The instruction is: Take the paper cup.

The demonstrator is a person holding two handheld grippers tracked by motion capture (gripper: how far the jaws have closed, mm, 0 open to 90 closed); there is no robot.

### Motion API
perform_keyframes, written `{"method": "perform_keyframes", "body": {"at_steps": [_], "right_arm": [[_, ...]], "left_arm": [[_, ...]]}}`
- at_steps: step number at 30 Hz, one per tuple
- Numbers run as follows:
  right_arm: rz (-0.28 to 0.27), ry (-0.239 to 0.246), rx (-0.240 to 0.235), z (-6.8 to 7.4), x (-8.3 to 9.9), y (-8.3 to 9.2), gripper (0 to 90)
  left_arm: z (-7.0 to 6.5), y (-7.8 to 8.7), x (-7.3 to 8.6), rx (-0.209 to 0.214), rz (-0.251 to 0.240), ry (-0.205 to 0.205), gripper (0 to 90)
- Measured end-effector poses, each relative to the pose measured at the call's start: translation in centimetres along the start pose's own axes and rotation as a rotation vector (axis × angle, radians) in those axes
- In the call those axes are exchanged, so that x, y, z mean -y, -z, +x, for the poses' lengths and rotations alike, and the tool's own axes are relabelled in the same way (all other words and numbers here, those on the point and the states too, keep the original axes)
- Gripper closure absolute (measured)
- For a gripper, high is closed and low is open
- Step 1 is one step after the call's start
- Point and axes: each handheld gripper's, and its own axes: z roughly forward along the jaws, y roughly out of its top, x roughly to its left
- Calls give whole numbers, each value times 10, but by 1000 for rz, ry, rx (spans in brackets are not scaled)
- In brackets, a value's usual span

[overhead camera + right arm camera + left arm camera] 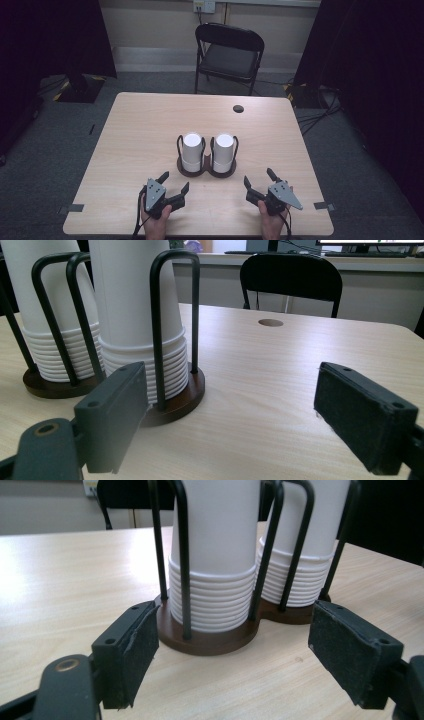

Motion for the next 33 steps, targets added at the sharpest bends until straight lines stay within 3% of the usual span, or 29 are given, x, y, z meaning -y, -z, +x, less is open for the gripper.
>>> {"method": "perform_keyframes", "body": {"at_steps": [8,12,24,33], "right_arm": [[4,-4,30,1,0,-1,135],[23,-14,10,-1,-1,-2,135],[33,-4,11,1,-1,-3,135],[38,-12,-1,0,-1,-2,136]], "left_arm": [[2,4,-2,33,-3,-4,204],[2,3,-5,61,-9,-2,209],[-5,1,-19,130,-37,17,240],[-11,-1,-33,183,-48,1,259]]}}
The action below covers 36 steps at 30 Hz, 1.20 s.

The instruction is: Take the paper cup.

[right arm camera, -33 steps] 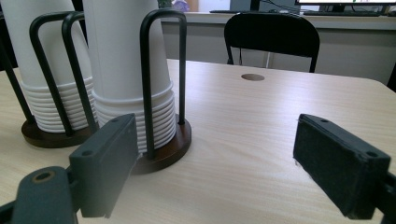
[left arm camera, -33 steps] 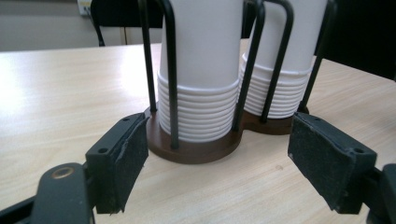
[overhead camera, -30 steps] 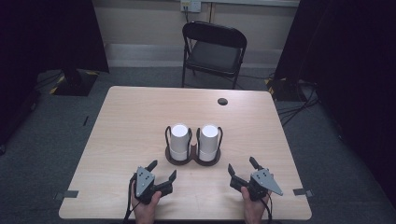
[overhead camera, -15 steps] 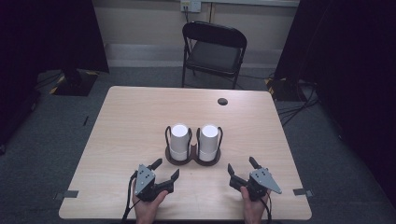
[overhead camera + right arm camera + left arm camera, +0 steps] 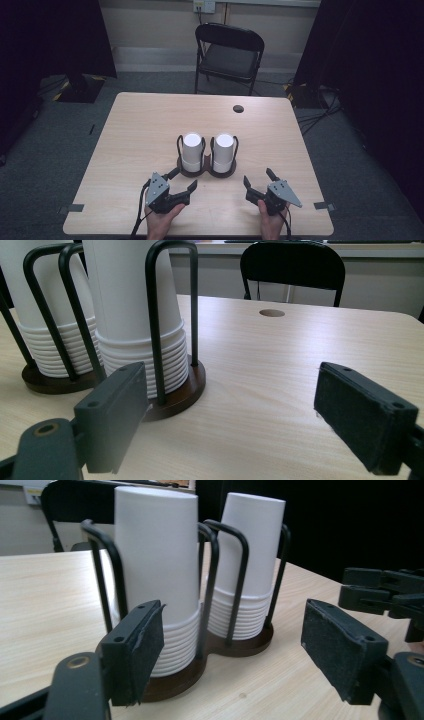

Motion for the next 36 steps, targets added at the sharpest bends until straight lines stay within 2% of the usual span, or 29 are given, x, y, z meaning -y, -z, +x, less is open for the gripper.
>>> {"method": "perform_keyframes", "body": {"at_steps": [3,9,10,18,25,31,36], "right_arm": [[2,-4,-4,0,0,0,136],[7,-7,-15,-1,0,0,136],[3,-11,-12,-1,0,0,136],[0,-13,-13,-1,0,1,136],[4,-17,-20,-2,0,1,137],[3,-23,-28,-2,0,1,138],[6,-24,-30,-2,0,1,138]], "left_arm": [[-1,-1,-3,11,-6,2,263],[-5,-8,-13,37,3,-30,264],[-7,-10,-17,55,3,-36,265],[-10,-17,-26,106,-3,-40,263],[-14,-25,-38,154,-6,-69,275],[-18,-30,-46,174,-6,-81,289],[-22,-36,-52,173,-4,-101,314]]}}
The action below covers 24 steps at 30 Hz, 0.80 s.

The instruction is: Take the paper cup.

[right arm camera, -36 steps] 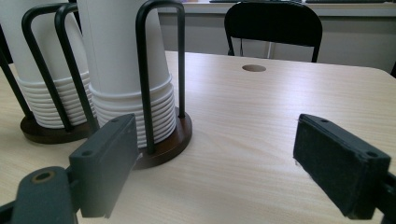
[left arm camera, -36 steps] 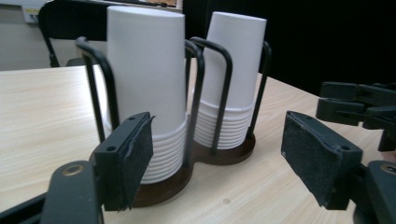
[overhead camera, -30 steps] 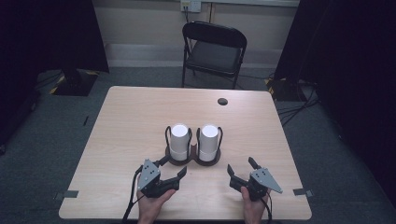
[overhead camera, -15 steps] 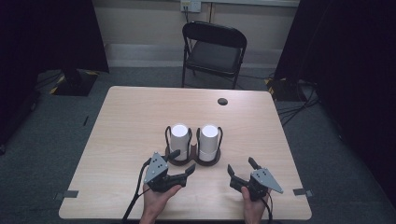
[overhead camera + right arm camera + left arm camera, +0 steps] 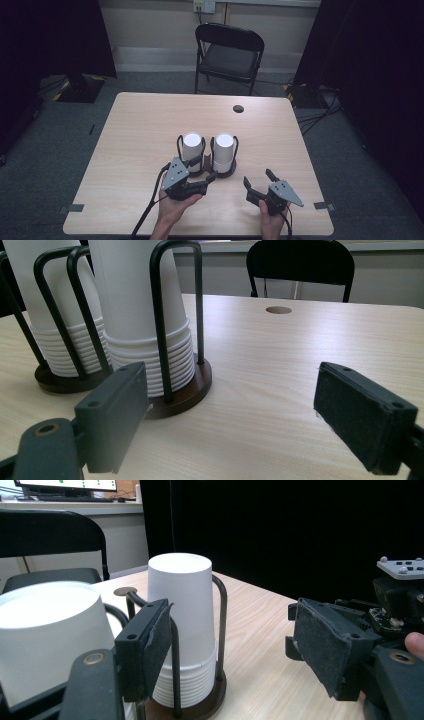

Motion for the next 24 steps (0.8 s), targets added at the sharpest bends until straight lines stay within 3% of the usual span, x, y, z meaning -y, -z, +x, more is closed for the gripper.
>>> {"method": "perform_keyframes", "body": {"at_steps": [16,24], "right_arm": [[2,1,-1,0,0,0,139],[-1,2,-2,0,0,0,139]], "left_arm": [[14,-18,-15,-4,-3,-19,281],[20,-31,-24,2,3,-25,307]]}}
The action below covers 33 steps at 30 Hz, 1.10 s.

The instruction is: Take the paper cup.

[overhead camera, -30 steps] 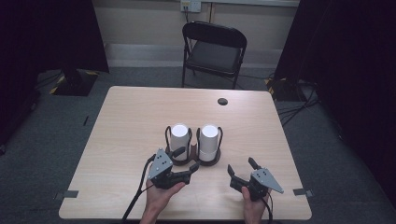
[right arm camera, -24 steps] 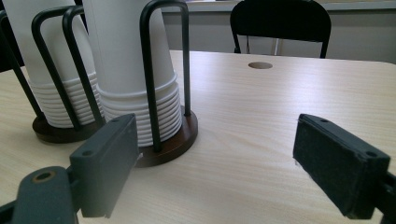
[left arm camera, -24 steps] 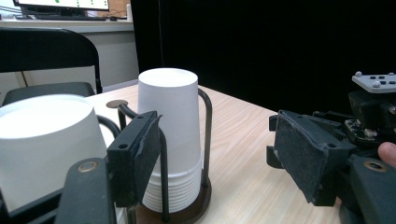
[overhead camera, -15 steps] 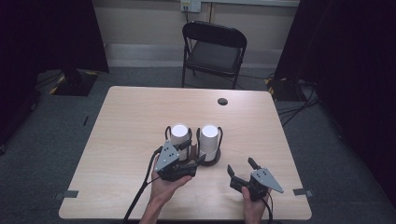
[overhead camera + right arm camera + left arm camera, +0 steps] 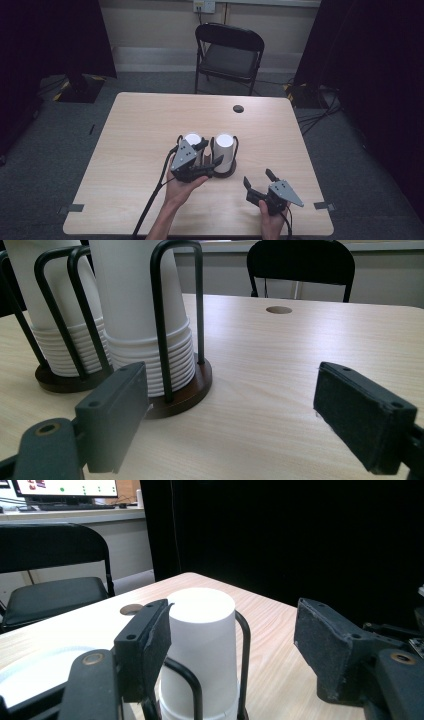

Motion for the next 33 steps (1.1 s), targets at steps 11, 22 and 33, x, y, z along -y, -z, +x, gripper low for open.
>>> {"method": "perform_keyframes", "body": {"at_steps": [11,22,33], "right_arm": [[3,-2,-1,0,0,0,144],[3,-1,-6,0,0,0,145],[9,7,-12,0,0,-1,147]], "left_arm": [[15,-29,-8,19,37,20,267],[14,-47,-14,22,78,-14,233],[20,-65,-7,11,122,14,196]]}}
